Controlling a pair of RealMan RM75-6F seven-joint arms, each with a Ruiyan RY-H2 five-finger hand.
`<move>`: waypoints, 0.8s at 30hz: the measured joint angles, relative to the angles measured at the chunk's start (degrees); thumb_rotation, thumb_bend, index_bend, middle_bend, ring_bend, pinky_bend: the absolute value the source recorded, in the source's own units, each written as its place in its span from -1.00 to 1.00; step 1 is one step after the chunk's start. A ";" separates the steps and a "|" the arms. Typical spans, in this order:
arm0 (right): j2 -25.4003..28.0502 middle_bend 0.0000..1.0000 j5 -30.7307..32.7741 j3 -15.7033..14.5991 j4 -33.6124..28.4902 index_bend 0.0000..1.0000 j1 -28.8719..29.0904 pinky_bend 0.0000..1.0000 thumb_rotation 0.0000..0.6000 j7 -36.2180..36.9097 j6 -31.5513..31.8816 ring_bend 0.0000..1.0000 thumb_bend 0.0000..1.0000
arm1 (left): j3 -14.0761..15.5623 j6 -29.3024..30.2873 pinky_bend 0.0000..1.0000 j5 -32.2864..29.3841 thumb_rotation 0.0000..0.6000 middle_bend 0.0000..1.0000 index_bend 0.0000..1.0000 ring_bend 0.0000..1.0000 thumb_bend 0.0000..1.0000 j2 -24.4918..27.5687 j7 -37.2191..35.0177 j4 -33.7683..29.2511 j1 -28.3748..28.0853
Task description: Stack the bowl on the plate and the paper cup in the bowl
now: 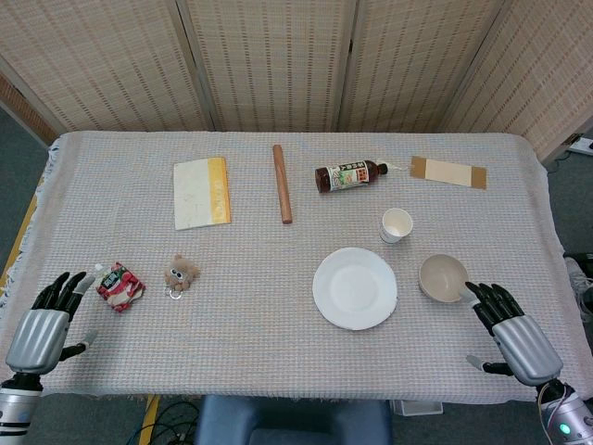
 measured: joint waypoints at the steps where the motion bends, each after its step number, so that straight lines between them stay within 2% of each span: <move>1: 0.08 -1.00 0.11 -0.02 -0.02 -1.00 -0.03 -1.00 1.00 0.01 -0.09 -1.00 -0.91 | -0.06 -0.21 -0.60 -0.16 1.00 -0.79 -0.76 -0.92 -0.44 -0.09 0.04 0.10 -0.11; 8: 0.73 -1.00 0.17 -0.15 -0.63 -1.00 -0.15 -1.00 1.00 0.27 -0.23 -1.00 -0.91 | -0.33 0.25 -0.60 0.17 1.00 -0.79 -0.75 -0.92 -0.44 -0.42 -0.71 0.69 -0.38; 16: 4.90 -1.00 0.36 1.02 -5.29 -1.00 2.65 -1.00 1.00 2.05 -2.67 -1.00 -0.92 | -0.40 0.25 -0.60 -0.06 1.00 -0.79 -0.75 -0.92 -0.44 -0.79 -0.41 1.29 -0.50; 20: 7.21 -1.00 2.08 2.18 -8.48 -1.00 5.42 -1.00 1.00 1.28 -7.39 -1.00 -0.93 | -0.40 0.94 -0.60 -0.08 1.00 -0.79 -0.75 -0.92 -0.44 -0.62 -0.36 1.09 -0.18; 24: 9.81 -1.00 5.99 3.68 -11.52 -1.00 9.63 -1.00 1.00 0.75 -15.90 -1.00 -0.95 | -0.42 1.78 -0.60 0.06 1.00 -0.79 -0.75 -0.92 -0.44 -0.35 -0.31 0.56 0.18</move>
